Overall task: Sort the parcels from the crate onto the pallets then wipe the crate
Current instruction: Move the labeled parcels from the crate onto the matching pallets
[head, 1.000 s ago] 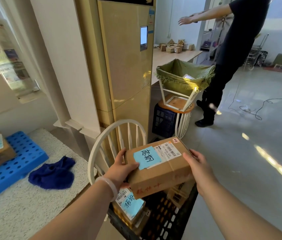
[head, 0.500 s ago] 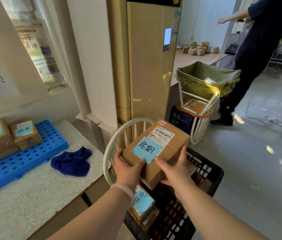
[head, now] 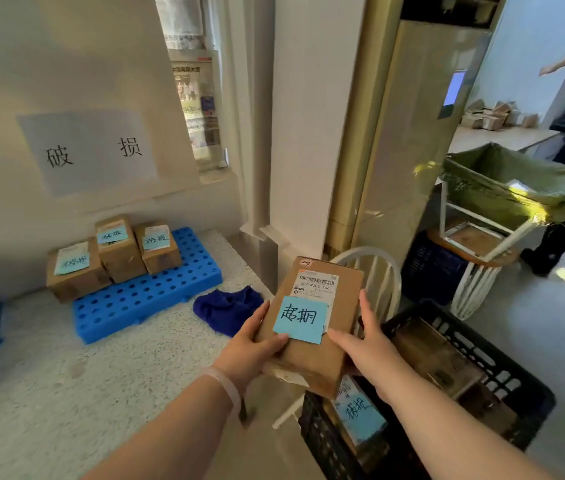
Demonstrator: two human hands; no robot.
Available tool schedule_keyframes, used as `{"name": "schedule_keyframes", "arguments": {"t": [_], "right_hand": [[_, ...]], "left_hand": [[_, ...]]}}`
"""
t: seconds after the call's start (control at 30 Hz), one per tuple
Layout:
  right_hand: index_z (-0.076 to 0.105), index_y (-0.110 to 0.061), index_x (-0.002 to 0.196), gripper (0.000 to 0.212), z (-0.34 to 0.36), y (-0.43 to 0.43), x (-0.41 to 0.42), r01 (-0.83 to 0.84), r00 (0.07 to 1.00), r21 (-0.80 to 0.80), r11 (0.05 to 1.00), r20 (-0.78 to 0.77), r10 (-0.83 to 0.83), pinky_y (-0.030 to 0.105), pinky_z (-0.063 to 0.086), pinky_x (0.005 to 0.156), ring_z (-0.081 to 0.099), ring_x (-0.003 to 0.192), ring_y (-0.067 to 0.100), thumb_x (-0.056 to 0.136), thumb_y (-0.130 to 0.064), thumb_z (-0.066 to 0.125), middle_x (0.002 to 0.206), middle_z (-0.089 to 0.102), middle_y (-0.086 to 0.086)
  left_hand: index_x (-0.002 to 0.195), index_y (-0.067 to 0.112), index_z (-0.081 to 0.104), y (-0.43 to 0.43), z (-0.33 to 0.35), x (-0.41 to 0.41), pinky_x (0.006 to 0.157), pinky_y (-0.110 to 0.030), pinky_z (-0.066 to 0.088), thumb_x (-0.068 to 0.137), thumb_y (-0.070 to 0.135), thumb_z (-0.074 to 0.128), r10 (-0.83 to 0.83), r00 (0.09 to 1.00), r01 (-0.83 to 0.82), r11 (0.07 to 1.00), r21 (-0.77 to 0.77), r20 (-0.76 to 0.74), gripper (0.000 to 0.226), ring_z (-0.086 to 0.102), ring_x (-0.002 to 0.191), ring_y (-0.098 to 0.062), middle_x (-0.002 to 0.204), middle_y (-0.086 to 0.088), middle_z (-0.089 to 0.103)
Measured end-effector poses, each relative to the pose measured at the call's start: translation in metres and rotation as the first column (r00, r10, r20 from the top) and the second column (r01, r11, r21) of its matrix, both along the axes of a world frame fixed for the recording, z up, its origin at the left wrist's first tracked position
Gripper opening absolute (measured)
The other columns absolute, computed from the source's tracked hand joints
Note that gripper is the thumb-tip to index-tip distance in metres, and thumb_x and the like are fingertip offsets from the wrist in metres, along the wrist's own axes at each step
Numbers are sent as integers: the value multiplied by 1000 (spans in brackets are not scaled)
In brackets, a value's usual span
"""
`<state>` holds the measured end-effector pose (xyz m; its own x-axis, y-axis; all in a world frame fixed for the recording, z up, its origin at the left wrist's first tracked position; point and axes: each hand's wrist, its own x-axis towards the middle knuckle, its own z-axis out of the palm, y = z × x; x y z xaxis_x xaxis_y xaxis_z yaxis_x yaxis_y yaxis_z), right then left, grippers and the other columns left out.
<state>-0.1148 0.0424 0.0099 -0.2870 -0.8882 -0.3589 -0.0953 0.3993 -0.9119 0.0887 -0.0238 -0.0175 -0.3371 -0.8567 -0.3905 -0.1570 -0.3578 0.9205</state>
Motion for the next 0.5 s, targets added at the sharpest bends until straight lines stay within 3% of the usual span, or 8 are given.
{"name": "schedule_keyframes", "arguments": {"t": [0.07, 0.17, 0.23, 0.37, 0.5], "right_hand": [[-6, -61, 146, 87, 6, -16, 39, -54, 987, -51, 997, -157, 45, 47, 37, 108, 39, 137, 25, 95, -35, 60, 155, 30, -7], [9, -63, 144, 66, 5, -42, 109, -177, 939, -105, 979, -314, 136, 43, 27, 115, 20, 146, 19, 100, -37, 51, 161, 11, -11], [17, -64, 141, 61, 1, -59, 155, -267, 910, -115, 957, -356, 211, 39, 28, 116, 19, 146, 18, 98, -41, 53, 160, 8, -9], [23, -66, 135, 67, -3, -96, 239, -389, 866, -142, 910, -394, 309, 37, 37, 110, 20, 143, 19, 90, -42, 65, 157, 6, -11], [27, -62, 138, 69, -4, -124, 321, -493, 829, -160, 855, -384, 406, 44, 41, 110, 21, 143, 19, 88, -41, 69, 156, 6, -13]], "left_hand": [[120, 71, 40, -6, 1, 33, 95, -45, 53, 72, 41, 81, 44, 999, -44, 998, -38, 11, 70, 62, 110, -23, 130, 9, 57], [133, 65, 27, -14, 3, 91, 91, -42, 55, 86, 30, 73, 102, 995, -100, 991, -88, 18, 74, 62, 108, -23, 128, 9, 53], [136, 65, 17, -19, 8, 131, 87, -37, 57, 86, 30, 72, 95, 994, -86, 986, -145, 55, 82, 60, 108, -21, 128, 10, 49], [117, 87, 4, -38, 19, 222, 97, -46, 52, 59, 66, 72, 116, 970, -52, 958, -282, 212, 92, 47, 121, -21, 135, 8, 34], [142, 66, 8, -51, 20, 306, 96, -43, 52, 56, 63, 73, 197, 949, -116, 945, -307, 246, 108, 45, 124, -18, 141, 8, 33]]}}
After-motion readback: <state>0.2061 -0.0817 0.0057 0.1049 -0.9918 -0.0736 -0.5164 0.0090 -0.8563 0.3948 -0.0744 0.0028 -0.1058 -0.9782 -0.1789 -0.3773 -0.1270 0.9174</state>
